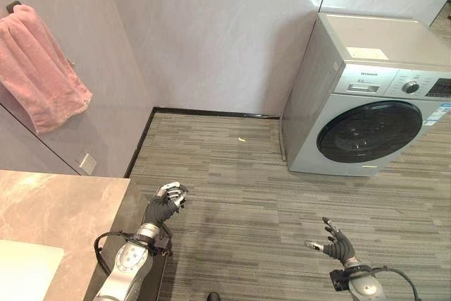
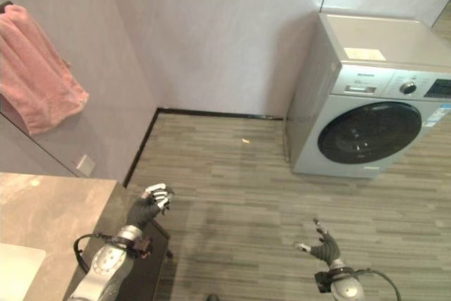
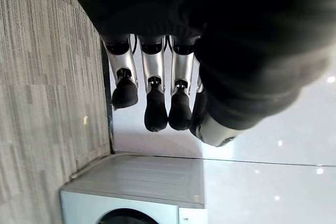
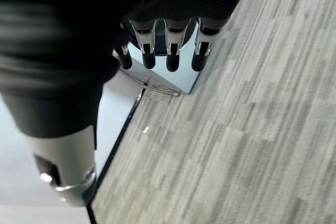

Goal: Put brush and paste in cup on sink, flatten towel.

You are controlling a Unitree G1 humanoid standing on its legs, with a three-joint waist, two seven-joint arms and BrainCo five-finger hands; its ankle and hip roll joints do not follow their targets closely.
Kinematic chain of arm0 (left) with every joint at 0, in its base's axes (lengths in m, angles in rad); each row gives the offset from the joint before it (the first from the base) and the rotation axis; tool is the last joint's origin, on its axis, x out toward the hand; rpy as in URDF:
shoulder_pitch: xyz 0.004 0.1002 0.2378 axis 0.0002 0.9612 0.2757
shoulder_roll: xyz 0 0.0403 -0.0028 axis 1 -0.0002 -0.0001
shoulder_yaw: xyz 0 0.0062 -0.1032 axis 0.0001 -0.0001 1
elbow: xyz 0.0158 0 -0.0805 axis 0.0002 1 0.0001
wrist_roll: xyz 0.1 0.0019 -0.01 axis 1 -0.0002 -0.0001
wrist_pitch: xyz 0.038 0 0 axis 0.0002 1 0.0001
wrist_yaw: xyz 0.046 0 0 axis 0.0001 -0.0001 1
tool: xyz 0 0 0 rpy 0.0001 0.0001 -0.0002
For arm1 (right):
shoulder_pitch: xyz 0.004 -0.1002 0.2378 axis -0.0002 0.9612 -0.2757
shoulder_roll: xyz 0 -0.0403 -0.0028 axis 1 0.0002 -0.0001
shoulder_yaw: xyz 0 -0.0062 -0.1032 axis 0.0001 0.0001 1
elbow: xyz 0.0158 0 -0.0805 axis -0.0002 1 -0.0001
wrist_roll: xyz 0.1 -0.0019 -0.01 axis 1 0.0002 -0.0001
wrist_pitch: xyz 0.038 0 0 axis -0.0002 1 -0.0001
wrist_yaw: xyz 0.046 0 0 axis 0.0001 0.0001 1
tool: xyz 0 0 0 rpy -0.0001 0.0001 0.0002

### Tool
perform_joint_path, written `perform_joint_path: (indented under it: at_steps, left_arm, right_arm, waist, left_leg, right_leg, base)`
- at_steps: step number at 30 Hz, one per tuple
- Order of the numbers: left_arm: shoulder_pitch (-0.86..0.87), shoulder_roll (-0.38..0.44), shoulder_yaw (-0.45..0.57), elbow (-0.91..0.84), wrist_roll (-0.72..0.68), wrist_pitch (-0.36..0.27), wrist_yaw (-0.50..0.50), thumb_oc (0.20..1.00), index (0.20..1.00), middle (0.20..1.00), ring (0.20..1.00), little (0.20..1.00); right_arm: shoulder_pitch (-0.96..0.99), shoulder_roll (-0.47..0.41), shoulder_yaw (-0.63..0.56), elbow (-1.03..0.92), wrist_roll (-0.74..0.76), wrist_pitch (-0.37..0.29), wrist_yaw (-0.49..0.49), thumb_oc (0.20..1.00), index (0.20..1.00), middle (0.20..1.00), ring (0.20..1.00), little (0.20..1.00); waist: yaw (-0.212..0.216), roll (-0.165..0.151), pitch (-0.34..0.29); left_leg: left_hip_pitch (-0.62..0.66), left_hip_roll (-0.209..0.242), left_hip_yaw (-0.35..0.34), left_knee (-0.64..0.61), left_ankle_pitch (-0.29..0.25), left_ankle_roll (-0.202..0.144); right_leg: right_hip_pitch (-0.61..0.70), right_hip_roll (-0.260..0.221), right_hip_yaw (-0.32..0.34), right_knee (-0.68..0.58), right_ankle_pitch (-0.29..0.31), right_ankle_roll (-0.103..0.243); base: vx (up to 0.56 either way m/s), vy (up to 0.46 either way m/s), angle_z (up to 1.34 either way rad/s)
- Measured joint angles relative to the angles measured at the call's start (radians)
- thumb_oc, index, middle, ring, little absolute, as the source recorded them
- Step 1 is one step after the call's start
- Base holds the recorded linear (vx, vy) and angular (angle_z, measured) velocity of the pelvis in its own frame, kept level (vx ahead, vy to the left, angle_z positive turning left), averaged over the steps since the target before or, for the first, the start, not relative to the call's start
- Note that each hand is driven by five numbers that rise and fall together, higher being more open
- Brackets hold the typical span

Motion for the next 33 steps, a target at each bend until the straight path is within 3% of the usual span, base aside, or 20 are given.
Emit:
perform_joint_path:
  at_steps: [2, 4, 5, 6, 7, 19, 21, 22, 23, 24, 26, 28, 33]
  left_arm:
    - [-0.019, -0.006, -0.024, 0.124, 0.016, 0.012, 0.001, 0.200, 0.200, 0.200, 0.200, 0.200]
    - [-0.019, -0.009, -0.046, 0.182, 0.035, 0.029, 0.001, 0.617, 0.617, 0.617, 0.617, 0.617]
    - [-0.026, -0.018, -0.054, 0.227, 0.044, 0.033, 0.002, 0.956, 0.956, 0.956, 0.956, 0.956]
    - [-0.030, -0.019, -0.065, 0.250, 0.044, 0.039, 0.003, 1.000, 1.000, 1.000, 1.000, 1.000]
    - [-0.059, -0.068, -0.085, 0.403, 0.115, 0.056, 0.031, 1.000, 1.000, 1.000, 1.000, 1.000]
    - [-0.071, -0.103, -0.081, 0.528, 0.167, 0.067, 0.076, 1.000, 1.000, 1.000, 1.000, 1.000]
    - [-0.077, -0.104, -0.080, 0.547, 0.192, 0.076, 0.093, 1.000, 1.000, 1.000, 1.000, 1.000]
    - [-0.087, -0.101, -0.078, 0.546, 0.192, 0.076, 0.099, 1.000, 1.000, 1.000, 1.000, 1.000]
    - [-0.107, -0.090, -0.079, 0.544, 0.192, 0.076, 0.103, 1.000, 1.000, 1.000, 1.000, 1.000]
    - [-0.129, -0.079, -0.077, 0.536, 0.192, 0.076, 0.105, 1.000, 1.000, 1.000, 1.000, 1.000]
    - [-0.148, -0.086, -0.076, 0.531, 0.191, 0.077, 0.108, 1.000, 1.000, 1.000, 1.000, 1.000]
    - [-0.163, -0.090, -0.064, 0.535, 0.191, 0.077, 0.117, 1.000, 1.000, 1.000, 1.000, 1.000]
    - [-0.168, -0.095, -0.064, 0.551, 0.188, 0.079, 0.120, 1.000, 1.000, 1.000, 1.000, 1.000]
  right_arm:
    - [-0.030, 0.002, 0.024, 0.010, 0.016, 0.000, 0.002, 1.000, 1.000, 1.000, 1.000, 1.000]
    - [-0.047, 0.005, 0.042, 0.018, 0.016, -0.001, 0.005, 1.000, 1.000, 1.000, 1.000, 1.000]
    - [-0.059, 0.006, 0.049, 0.039, 0.016, -0.005, 0.004, 1.000, 1.000, 1.000, 1.000, 1.000]
    - [-0.066, 0.008, 0.053, 0.055, 0.016, -0.005, 0.005, 1.000, 1.000, 1.000, 1.000, 1.000]
    - [-0.096, 0.028, 0.083, 0.123, 0.016, -0.004, 0.007, 1.000, 1.000, 1.000, 1.000, 1.000]
    - [-0.089, 0.042, 0.087, 0.195, 0.056, 0.004, 0.021, 1.000, 1.000, 1.000, 1.000, 1.000]
    - [-0.096, 0.044, 0.087, 0.198, 0.057, 0.005, 0.022, 1.000, 1.000, 1.000, 1.000, 1.000]
    - [-0.110, 0.047, 0.091, 0.198, 0.059, 0.005, 0.023, 1.000, 1.000, 1.000, 1.000, 1.000]
    - [-0.137, 0.048, 0.106, 0.193, 0.064, 0.004, 0.025, 1.000, 1.000, 1.000, 1.000, 1.000]
    - [-0.153, 0.045, 0.113, 0.177, 0.064, 0.003, 0.029, 1.000, 1.000, 1.000, 1.000, 1.000]
    - [-0.162, 0.042, 0.113, 0.174, 0.065, 0.004, 0.040, 1.000, 1.000, 1.000, 1.000, 1.000]
    - [-0.172, 0.042, 0.120, 0.166, 0.064, 0.004, 0.041, 1.000, 1.000, 1.000, 1.000, 1.000]
    - [-0.159, 0.040, 0.115, 0.167, 0.073, 0.004, 0.039, 1.000, 1.000, 1.000, 1.000, 1.000]
  waist:
    - [0.000, 0.003, -0.009]
    - [0.000, 0.002, -0.014]
    - [0.000, 0.003, -0.016]
    - [0.000, 0.003, -0.016]
    - [0.001, 0.007, -0.020]
    - [0.001, 0.027, -0.033]
    - [0.003, 0.021, -0.027]
    - [0.004, 0.012, -0.008]
    - [0.005, 0.000, 0.015]
    - [0.006, -0.009, 0.041]
    - [0.006, 0.003, 0.082]
    - [0.009, 0.003, 0.127]
    - [0.003, -0.014, 0.142]
  left_leg:
    - [-0.003, -0.003, 0.003, 0.000, -0.001, 0.002]
    - [-0.008, -0.005, 0.007, 0.000, -0.001, 0.003]
    - [-0.008, -0.005, 0.007, 0.000, -0.001, 0.004]
    - [-0.008, -0.005, 0.006, 0.000, -0.001, 0.004]
    - [-0.009, -0.006, 0.007, 0.000, -0.001, 0.006]
    - [0.004, 0.000, 0.008, 0.000, -0.003, 0.008]
    - [0.001, -0.001, 0.011, 0.015, -0.003, 0.009]
    - [-0.026, -0.002, 0.019, 0.073, -0.015, 0.009]
    - [-0.087, -0.004, 0.027, 0.176, -0.050, -0.002]
    - [-0.142, -0.003, 0.033, 0.274, -0.100, -0.001]
    - [-0.183, 0.011, 0.024, 0.357, -0.122, -0.006]
    - [-0.236, 0.036, 0.017, 0.476, -0.164, -0.022]
    - [-0.259, 0.051, 0.014, 0.533, -0.194, -0.031]
  right_leg:
    - [-0.020, -0.005, 0.004, 0.031, -0.014, 0.001]
    - [-0.035, -0.008, 0.007, 0.053, -0.025, 0.005]
    - [-0.036, -0.009, 0.007, 0.055, -0.026, 0.005]
    - [-0.037, -0.009, 0.007, 0.057, -0.027, 0.005]
    - [-0.039, -0.010, 0.008, 0.058, -0.029, 0.005]
    - [-0.024, -0.006, 0.003, 0.052, -0.034, 0.003]
    - [-0.040, -0.011, 0.000, 0.097, -0.053, 0.008]
    - [-0.066, -0.018, -0.009, 0.142, -0.067, 0.016]
    - [-0.114, -0.035, -0.029, 0.211, -0.093, 0.003]
    - [-0.143, -0.044, -0.052, 0.253, -0.121, -0.039]
    - [-0.163, -0.040, -0.069, 0.304, -0.135, -0.041]
    - [-0.191, -0.026, -0.081, 0.374, -0.158, -0.066]
    - [-0.221, -0.022, -0.092, 0.453, -0.197, -0.083]
  base:
    - [0.03, 0.064, -0.05]
    - [0.03, 0.044, -0.04]
    - [0.04, 0.044, 0.00]
    - [0.06, 0.055, 0.00]
    - [0.04, 0.028, 0.00]
    - [0.01, -0.022, 0.00]
    - [-0.14, -0.056, 0.02]
    - [-0.18, -0.060, 0.00]
    - [-0.12, -0.059, -0.02]
    - [-0.12, -0.085, 0.10]
    - [-0.15, -0.178, 0.17]
    - [-0.12, -0.159, 0.06]
    - [-0.02, -0.036, 0.04]
